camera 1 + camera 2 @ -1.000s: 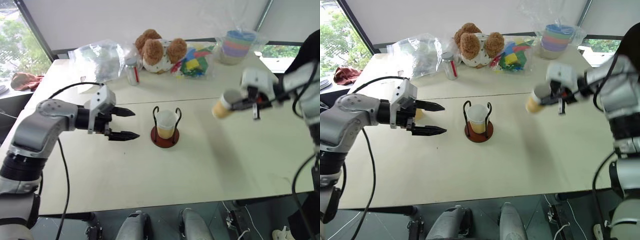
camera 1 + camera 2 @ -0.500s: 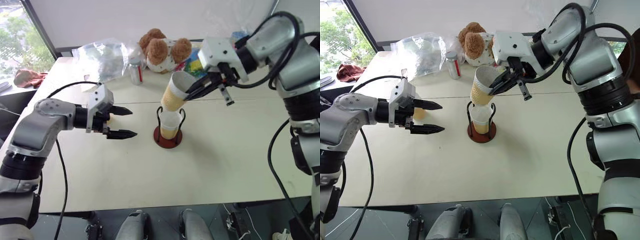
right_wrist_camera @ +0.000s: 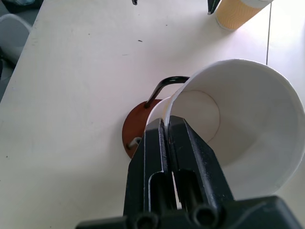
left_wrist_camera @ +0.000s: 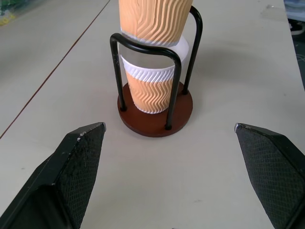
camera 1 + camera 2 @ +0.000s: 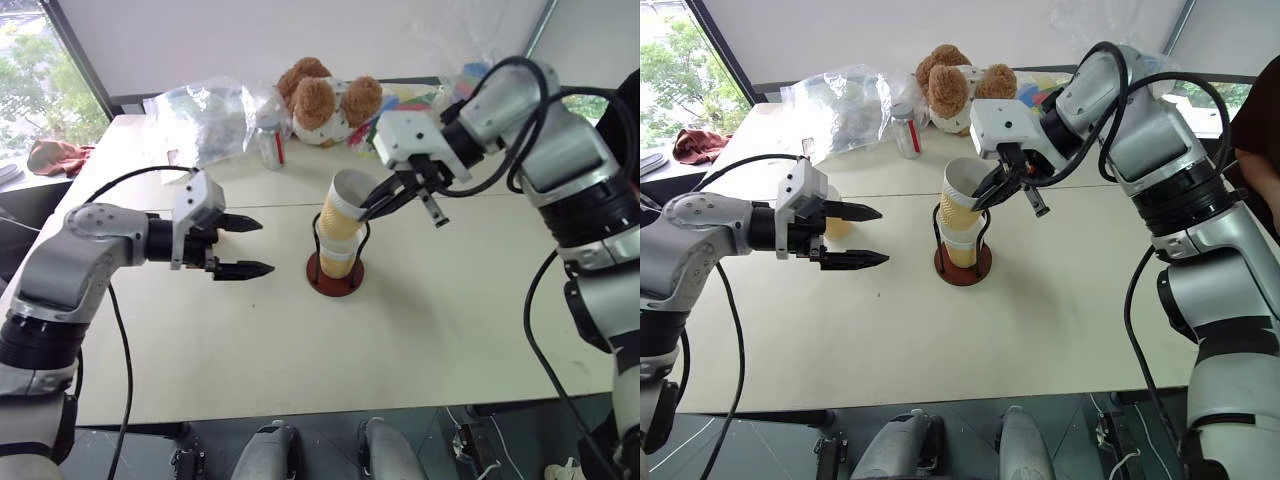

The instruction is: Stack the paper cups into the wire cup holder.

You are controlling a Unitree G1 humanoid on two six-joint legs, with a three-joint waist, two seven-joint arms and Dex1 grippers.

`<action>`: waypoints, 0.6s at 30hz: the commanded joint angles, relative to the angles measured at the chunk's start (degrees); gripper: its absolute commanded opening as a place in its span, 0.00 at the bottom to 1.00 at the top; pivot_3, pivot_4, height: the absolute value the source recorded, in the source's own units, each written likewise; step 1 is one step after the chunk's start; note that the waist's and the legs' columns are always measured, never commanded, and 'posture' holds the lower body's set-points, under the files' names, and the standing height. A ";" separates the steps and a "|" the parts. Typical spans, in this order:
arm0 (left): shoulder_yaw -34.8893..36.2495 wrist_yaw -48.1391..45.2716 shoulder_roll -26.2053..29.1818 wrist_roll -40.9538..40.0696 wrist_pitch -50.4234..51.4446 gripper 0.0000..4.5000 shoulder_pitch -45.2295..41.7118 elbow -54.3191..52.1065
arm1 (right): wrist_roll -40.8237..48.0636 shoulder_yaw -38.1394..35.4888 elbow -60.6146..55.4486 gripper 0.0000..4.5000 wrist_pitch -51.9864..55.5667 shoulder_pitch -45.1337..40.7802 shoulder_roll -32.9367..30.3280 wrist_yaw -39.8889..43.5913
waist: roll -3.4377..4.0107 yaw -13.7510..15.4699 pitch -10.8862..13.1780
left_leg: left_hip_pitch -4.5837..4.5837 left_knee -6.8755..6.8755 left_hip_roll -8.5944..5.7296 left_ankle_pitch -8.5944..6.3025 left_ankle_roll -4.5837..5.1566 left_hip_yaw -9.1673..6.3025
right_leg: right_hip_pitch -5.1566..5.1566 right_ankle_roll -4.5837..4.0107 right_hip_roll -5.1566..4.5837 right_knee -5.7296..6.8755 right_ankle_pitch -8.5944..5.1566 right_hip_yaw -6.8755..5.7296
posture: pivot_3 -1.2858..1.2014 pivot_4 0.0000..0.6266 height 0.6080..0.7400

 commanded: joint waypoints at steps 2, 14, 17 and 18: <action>2.52 0.81 -0.02 -1.35 0.37 1.00 0.20 -1.91 | 0.55 0.93 0.43 0.01 -1.41 -1.48 -0.47 0.11 | 0.00 -0.03 0.00 | 0.00 0.00 0.00 0.00 0.00 0.00 | 0.00 0.00 0.00 0.00 0.00 0.00 | 0.52 0.24 1.00; 3.54 2.85 -0.58 -1.20 -0.04 1.00 0.30 -1.81 | -1.10 -0.80 4.45 0.53 -2.38 -2.67 1.16 0.11 | 0.00 -0.04 0.00 | 0.00 0.00 0.00 0.00 -0.01 0.00 | -0.02 0.00 -0.01 0.00 0.00 0.00 | 0.52 0.24 1.00; 5.14 4.98 -0.23 1.03 -3.05 1.00 -0.91 0.53 | 0.52 -6.46 5.59 0.53 2.03 -3.68 1.50 -1.62 | 0.00 -0.02 0.00 | 0.00 -0.01 0.00 0.02 -0.04 0.00 | -0.02 0.00 -0.01 0.00 0.00 0.00 | 0.52 0.24 1.00; 5.82 5.53 0.57 2.05 -4.27 1.00 -1.54 1.82 | 2.86 -9.38 5.13 0.53 6.11 -3.86 1.70 -2.81 | 0.00 0.00 0.00 | 0.00 0.00 0.00 0.04 -0.07 0.00 | -0.02 0.00 -0.01 0.00 0.00 0.00 | 0.52 0.24 1.00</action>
